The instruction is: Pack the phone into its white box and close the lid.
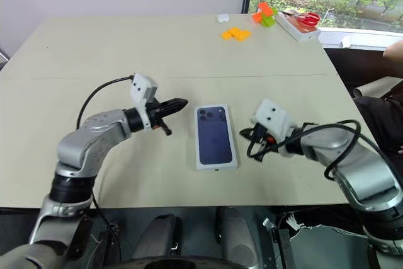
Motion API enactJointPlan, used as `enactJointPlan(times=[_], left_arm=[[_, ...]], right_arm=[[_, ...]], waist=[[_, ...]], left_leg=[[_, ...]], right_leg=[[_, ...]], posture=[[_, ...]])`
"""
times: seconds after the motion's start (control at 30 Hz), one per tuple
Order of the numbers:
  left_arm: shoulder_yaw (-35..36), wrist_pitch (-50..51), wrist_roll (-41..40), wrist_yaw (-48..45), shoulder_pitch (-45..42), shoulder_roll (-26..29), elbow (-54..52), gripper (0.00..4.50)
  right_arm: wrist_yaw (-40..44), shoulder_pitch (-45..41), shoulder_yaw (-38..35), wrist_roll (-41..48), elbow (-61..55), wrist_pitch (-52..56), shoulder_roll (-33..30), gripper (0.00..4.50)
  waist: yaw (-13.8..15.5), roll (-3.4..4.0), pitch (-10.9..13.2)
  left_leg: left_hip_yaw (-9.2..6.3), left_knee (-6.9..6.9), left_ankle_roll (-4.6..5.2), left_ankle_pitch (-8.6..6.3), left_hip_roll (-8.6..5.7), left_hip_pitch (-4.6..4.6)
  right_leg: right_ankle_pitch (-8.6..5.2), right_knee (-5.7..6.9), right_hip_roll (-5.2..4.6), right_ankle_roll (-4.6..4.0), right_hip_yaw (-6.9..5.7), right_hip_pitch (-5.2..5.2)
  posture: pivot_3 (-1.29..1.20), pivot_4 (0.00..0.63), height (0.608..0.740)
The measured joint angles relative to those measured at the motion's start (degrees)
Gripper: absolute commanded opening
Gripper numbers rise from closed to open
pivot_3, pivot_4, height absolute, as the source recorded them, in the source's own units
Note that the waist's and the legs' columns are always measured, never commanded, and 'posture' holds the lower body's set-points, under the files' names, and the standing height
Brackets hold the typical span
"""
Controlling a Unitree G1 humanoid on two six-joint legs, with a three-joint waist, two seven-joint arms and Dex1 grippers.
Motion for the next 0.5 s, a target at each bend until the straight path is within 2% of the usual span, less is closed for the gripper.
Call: enactJointPlan(times=[0.17, 0.5], left_arm=[[-5.6, 2.5, 4.0, 1.7, -3.8, -3.2, 8.2, 0.0], [-7.1, 3.2, 6.1, 0.0, -3.3, -1.0, 7.0, 0.0]], right_arm=[[-2.5, 1.4, 5.7, 0.0, -2.1, 1.9, 2.3, 0.04], [-6.5, 0.4, 9.0, -1.6, -2.0, 5.1, 2.9, 0.04]], waist=[[-0.3, 0.0, 0.0], [-0.2, -0.05, -0.2]], left_leg=[[0.0, -0.02, 0.0, 0.0, 0.03, 0.02], [-0.02, -0.01, -0.02, 0.01, 0.05, 0.17]], right_leg=[[0.0, 0.08, 0.06, 0.0, 0.03, -0.01], [-0.12, 0.09, 0.06, -0.19, 0.01, 0.3]], posture=[[0.0, 0.15, 0.727], [0.0, 0.15, 0.727]])
